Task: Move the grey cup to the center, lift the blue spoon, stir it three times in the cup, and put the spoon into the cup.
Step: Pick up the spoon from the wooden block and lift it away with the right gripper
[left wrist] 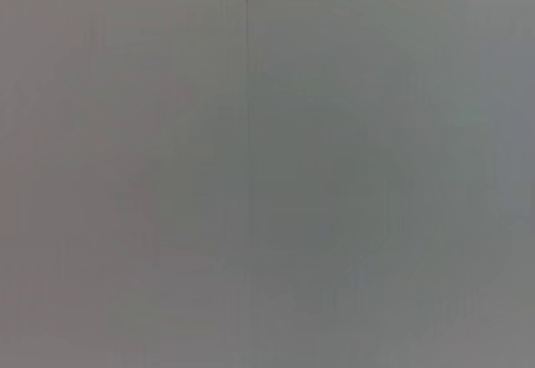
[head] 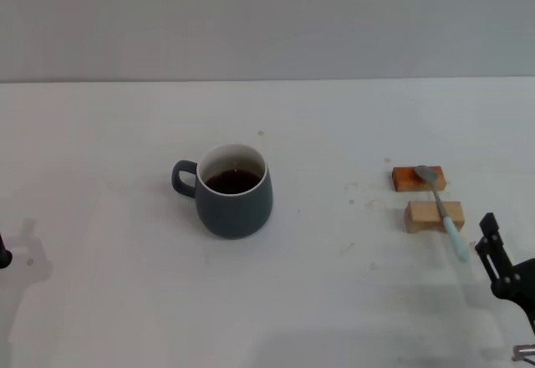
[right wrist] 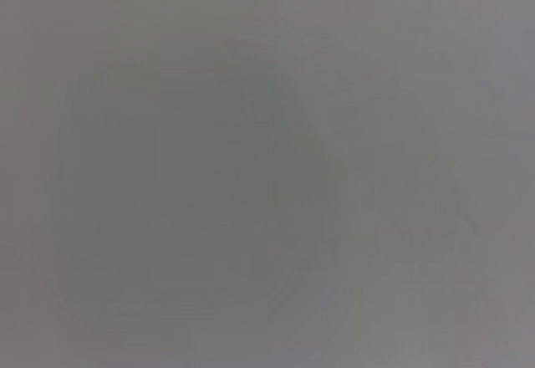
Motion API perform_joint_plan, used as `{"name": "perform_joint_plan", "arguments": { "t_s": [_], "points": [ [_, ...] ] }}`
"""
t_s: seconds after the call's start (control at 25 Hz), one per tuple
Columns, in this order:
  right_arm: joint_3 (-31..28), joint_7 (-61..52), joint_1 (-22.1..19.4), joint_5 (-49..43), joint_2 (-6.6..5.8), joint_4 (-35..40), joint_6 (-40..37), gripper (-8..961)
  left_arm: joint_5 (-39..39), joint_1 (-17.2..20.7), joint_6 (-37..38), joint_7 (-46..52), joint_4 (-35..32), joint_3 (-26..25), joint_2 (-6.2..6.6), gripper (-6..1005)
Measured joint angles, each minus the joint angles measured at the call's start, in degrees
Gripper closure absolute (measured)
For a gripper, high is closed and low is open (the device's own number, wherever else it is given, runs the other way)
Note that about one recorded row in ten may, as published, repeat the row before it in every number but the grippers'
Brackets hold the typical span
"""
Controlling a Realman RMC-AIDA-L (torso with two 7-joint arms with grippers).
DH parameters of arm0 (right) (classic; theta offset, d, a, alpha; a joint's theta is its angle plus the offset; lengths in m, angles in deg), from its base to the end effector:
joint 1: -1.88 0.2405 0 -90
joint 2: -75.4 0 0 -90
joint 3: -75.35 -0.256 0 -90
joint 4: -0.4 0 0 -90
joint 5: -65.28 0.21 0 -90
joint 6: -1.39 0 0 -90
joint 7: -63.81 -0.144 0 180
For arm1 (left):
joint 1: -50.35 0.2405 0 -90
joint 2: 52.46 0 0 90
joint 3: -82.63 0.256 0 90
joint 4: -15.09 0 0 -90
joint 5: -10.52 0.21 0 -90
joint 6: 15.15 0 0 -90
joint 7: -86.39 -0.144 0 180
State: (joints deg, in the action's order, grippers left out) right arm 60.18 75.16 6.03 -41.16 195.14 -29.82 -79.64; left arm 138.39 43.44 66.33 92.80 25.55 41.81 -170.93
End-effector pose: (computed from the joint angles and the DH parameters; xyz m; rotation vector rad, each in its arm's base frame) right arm 0.3109 0.1944 -0.0723 -1.5627 0.5864 0.7146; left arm -0.3767 0.2156 -0.0029 -1.4992 -0.5325 -0.6485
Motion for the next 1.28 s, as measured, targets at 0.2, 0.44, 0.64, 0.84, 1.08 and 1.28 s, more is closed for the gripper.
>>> {"name": "perform_joint_plan", "arguments": {
  "t_s": [0.2,0.44,0.64,0.84,1.08,1.28],
  "points": [
    [-0.12,-7.28,1.49,0.01,-0.22,1.89,3.73,237,0.08,-0.10,-0.09,-0.07,-0.01,0.04,0.00,1001],
    [0.10,-9.20,2.22,-0.05,-0.08,3.04,4.26,238,0.18,-0.21,-0.07,-0.17,-0.01,0.13,0.00,1001],
    [0.55,-9.32,2.46,-0.23,-0.09,3.06,5.24,238,0.19,-0.37,-0.01,-0.20,-0.01,0.13,0.00,1001],
    [0.89,-9.34,3.07,-0.20,-0.01,3.05,6.97,238,0.19,-0.60,-0.08,-0.22,0.00,0.18,0.00,1001],
    [0.92,-9.37,3.53,-0.14,-0.01,2.94,8.27,237,0.19,-0.65,-0.08,-0.24,0.00,0.22,0.00,1001],
    [0.93,-9.54,4.09,-0.04,-0.02,2.98,9.81,237,0.27,-0.65,-0.09,-0.25,-0.07,0.22,0.09,1001]
  ]
}}
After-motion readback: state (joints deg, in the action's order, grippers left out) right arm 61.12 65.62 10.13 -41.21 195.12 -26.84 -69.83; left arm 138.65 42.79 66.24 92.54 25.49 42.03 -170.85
